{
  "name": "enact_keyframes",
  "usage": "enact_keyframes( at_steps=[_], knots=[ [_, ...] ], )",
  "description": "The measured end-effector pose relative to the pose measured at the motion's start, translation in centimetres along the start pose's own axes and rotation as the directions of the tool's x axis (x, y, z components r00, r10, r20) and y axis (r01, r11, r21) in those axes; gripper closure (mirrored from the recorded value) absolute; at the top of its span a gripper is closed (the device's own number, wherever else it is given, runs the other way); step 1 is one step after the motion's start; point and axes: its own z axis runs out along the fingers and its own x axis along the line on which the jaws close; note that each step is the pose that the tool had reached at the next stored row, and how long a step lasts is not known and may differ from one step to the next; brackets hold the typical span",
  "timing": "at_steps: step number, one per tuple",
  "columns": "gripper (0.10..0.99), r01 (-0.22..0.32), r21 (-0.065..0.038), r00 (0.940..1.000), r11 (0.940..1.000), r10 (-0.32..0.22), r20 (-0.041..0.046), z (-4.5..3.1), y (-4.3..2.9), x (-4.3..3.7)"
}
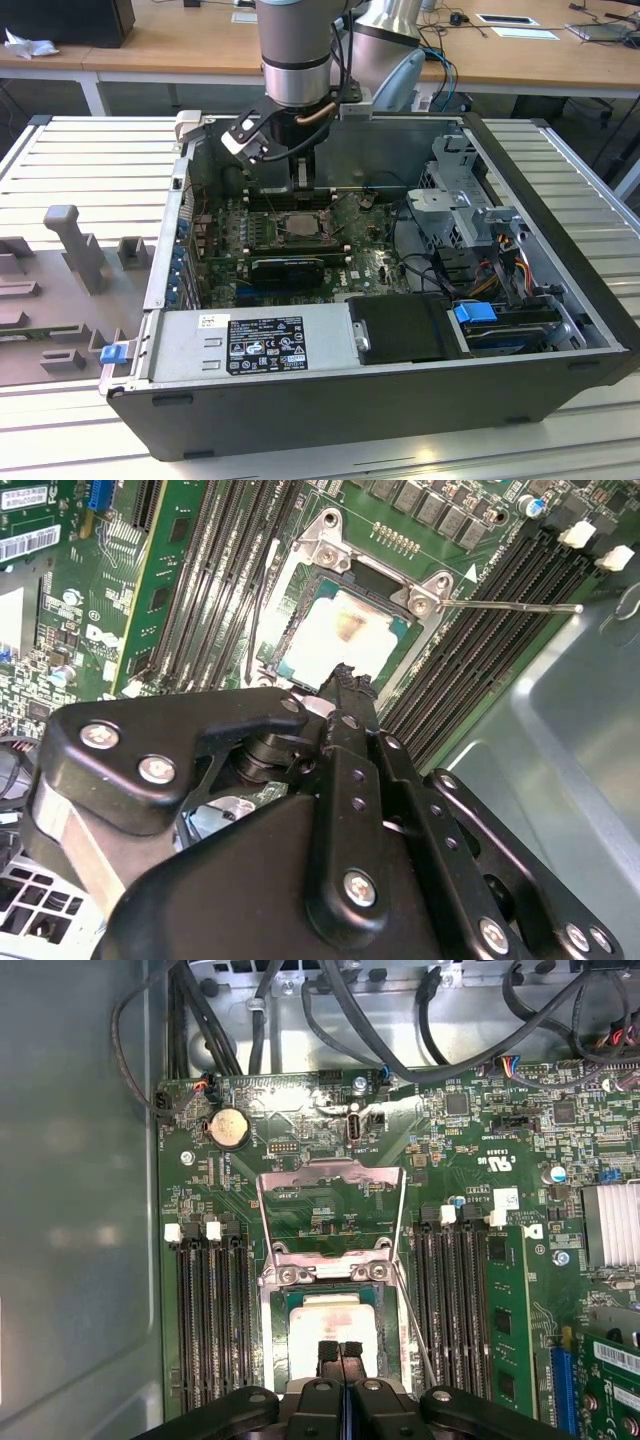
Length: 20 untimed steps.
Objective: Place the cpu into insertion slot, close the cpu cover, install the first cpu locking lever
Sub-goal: 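Place the cpu into insertion slot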
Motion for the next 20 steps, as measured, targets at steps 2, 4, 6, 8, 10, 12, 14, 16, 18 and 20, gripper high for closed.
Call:
enact_keyframes(
  at_steps=[2, 4, 6, 8, 10, 12, 14, 16, 18, 20],
  knots=[
    [0.980, -0.001, 0.000, 1.0000, 1.0000, 0.001, 0.0002, -0.05, 0.00, 0.00],
    [0.980, -0.002, 0.000, 1.0000, 1.0000, 0.002, 0.0001, -0.09, 0.01, 0.00],
    [0.980, -0.002, 0.000, 1.0000, 1.0000, 0.002, 0.0002, -0.13, 0.01, 0.00],
    [0.980, -0.003, 0.000, 1.0000, 1.0000, 0.003, 0.0002, -0.16, 0.01, 0.00],
    [0.980, -0.003, 0.000, 1.0000, 1.0000, 0.003, 0.0003, -0.18, 0.02, 0.00],
    [0.980, -0.003, 0.000, 1.0000, 1.0000, 0.003, 0.0006, -0.24, 0.02, 0.00],
    [0.980, -0.004, 0.000, 1.0000, 1.0000, 0.004, 0.0004, -0.30, 0.02, 0.00],
    [0.980, -0.005, 0.000, 1.0000, 1.0000, 0.005, 0.0003, -0.40, 0.04, 0.00],
    [0.980, -0.006, 0.000, 1.0000, 1.0000, 0.006, 0.0006, -0.48, 0.04, 0.00],
    [0.980, -0.006, 0.000, 1.0000, 1.0000, 0.006, 0.0006, -0.58, 0.05, 0.00]
  ],
)
